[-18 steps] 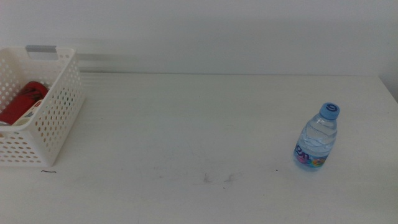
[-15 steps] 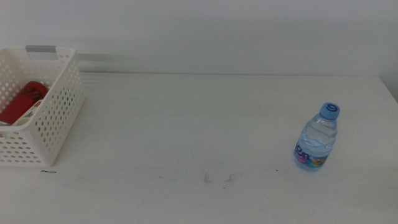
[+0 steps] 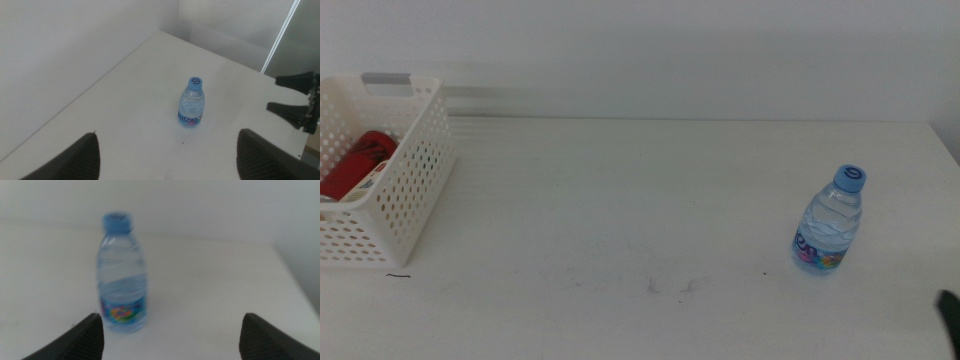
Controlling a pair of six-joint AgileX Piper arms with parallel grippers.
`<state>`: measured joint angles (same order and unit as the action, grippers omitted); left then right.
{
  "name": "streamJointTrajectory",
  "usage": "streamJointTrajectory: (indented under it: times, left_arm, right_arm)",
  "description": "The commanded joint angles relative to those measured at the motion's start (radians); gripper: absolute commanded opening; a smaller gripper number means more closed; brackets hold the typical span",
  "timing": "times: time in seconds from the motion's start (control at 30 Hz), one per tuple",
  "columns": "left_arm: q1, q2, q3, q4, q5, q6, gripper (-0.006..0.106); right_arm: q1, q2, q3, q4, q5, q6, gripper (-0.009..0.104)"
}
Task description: Use arms to grab the bottles and put them into the dustbin to the left of the table.
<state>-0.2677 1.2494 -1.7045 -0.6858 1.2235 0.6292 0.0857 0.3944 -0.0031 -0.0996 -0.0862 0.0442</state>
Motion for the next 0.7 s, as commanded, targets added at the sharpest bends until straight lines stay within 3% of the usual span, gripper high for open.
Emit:
streamJointTrajectory:
  times: [0.0,0.23,0.67]
  left_arm:
    - [-0.002,0.000,-0.002,-0.002,-0.002,-0.005,0.094]
    - [-0.002,0.000,-0.002,-0.002,-0.002,-0.005,0.094]
    - [-0.002,0.000,-0.002,-0.002,-0.002,-0.005,0.094]
  right_arm:
    - [0.038,0.157,0.003,-0.059,-0.156,-0.014,0.093]
    - [0.104,0.564,0.003,-0.056,-0.571,0.002,0.093]
    - [0.104,0.989,0.003,-0.052,-0.930,0.000,0.093]
